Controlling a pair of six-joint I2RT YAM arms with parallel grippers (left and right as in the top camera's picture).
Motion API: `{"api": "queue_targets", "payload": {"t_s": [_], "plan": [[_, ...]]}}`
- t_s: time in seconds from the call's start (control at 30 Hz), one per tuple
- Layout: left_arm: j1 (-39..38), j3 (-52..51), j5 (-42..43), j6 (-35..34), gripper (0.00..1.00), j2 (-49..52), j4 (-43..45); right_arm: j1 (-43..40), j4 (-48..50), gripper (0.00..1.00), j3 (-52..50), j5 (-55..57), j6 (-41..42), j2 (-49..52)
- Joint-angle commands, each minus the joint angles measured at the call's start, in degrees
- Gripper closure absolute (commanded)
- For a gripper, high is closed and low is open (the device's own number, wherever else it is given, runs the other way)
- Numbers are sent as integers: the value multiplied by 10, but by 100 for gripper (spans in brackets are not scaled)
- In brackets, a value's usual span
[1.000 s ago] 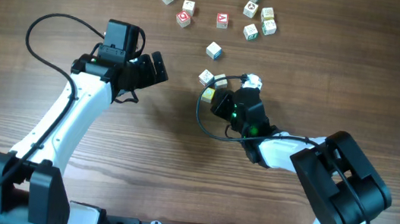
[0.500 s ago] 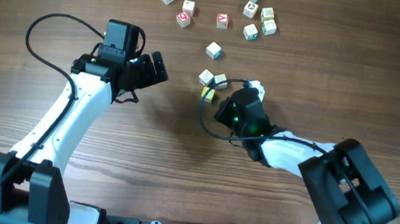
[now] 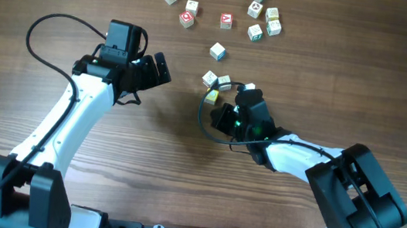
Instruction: Form a circle
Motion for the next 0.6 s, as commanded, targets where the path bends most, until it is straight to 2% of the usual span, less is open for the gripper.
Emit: {"api": "queue_targets", "payload": {"t_s": [0.0,0.3,0.57], "plan": [[2,-1,-6,11,0,-1,0,3,7,95,-1,-4,-12,-6],[2,-1,-6,11,0,-1,0,3,73,95,0,-14,-10,43],[2,-1,-6,11,0,-1,0,3,82,96,0,-7,-10,52]]}}
